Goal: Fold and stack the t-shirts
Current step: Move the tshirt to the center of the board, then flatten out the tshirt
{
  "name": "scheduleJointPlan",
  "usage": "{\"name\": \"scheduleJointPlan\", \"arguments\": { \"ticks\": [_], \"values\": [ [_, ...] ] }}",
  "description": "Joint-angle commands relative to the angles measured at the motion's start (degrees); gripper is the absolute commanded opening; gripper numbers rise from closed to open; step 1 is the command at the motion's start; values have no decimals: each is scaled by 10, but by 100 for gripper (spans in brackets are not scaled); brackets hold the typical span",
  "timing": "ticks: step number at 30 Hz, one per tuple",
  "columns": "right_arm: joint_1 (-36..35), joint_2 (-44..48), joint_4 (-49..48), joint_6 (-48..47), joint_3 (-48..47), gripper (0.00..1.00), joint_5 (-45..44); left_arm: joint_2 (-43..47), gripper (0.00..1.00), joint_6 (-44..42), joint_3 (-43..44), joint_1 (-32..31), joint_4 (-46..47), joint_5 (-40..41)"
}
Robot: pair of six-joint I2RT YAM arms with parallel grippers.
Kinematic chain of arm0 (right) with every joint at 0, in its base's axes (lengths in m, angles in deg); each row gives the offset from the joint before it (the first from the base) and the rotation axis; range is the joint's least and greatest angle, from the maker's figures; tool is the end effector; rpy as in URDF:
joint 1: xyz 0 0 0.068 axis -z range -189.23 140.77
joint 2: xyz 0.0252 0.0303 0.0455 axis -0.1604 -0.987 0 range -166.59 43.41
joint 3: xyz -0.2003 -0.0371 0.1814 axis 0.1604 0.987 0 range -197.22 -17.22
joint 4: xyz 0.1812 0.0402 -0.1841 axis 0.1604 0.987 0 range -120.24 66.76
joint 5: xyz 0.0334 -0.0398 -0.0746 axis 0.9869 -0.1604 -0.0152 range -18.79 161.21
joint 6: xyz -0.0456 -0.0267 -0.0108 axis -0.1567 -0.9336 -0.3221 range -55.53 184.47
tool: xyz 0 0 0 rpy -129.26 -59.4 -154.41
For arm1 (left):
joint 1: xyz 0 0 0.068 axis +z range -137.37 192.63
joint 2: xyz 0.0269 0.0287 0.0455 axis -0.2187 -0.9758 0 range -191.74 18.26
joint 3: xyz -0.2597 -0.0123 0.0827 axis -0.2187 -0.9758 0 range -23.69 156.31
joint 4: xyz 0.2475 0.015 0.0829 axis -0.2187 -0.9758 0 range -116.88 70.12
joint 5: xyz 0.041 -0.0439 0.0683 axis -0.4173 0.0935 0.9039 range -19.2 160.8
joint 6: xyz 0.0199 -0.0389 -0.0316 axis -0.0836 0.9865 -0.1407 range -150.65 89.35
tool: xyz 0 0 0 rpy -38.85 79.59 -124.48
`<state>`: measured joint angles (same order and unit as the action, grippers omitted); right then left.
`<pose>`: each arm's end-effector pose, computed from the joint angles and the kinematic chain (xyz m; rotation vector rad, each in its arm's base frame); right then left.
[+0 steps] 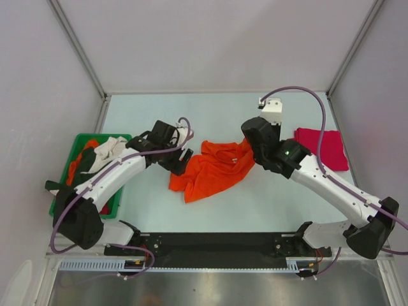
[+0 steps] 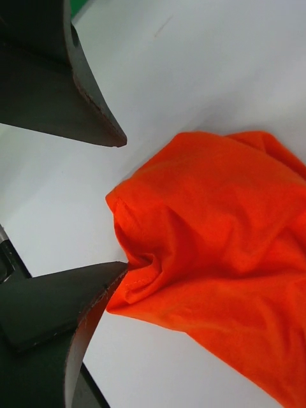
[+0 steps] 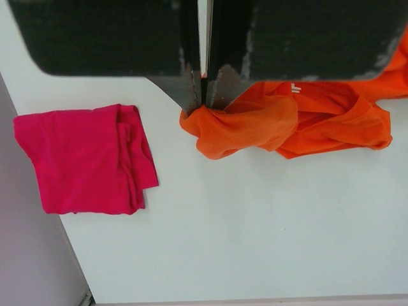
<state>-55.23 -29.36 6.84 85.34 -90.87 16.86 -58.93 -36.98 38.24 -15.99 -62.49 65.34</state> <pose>0.2029 0.1686 0.3733 0.0684 1.9310 -0.2783 0.2370 -0.1332 0.2716 0.8139 2.4661 -0.2662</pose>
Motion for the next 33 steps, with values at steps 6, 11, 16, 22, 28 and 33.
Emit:
{"name": "scheduleJointPlan", "arguments": {
  "ticks": [6,11,16,22,28,33],
  "values": [
    [3,-2,-16,22,11,0,1,-72,77,-2,-7,-35,-3,-78],
    [3,-2,-12,27,17,0,2,-81,76,1,-2,-65,-6,-90],
    [3,3,-11,36,23,0,-1,-94,75,2,-8,-79,-7,-92],
    [3,13,-7,46,35,0,-1,-113,71,1,-15,-80,-9,-97],
    [3,17,-4,49,38,0,0,-132,40,-6,-16,-79,-10,-97],
    [3,13,-7,47,39,0,4,-133,23,-4,-12,-79,-10,-93]
  ]
}}
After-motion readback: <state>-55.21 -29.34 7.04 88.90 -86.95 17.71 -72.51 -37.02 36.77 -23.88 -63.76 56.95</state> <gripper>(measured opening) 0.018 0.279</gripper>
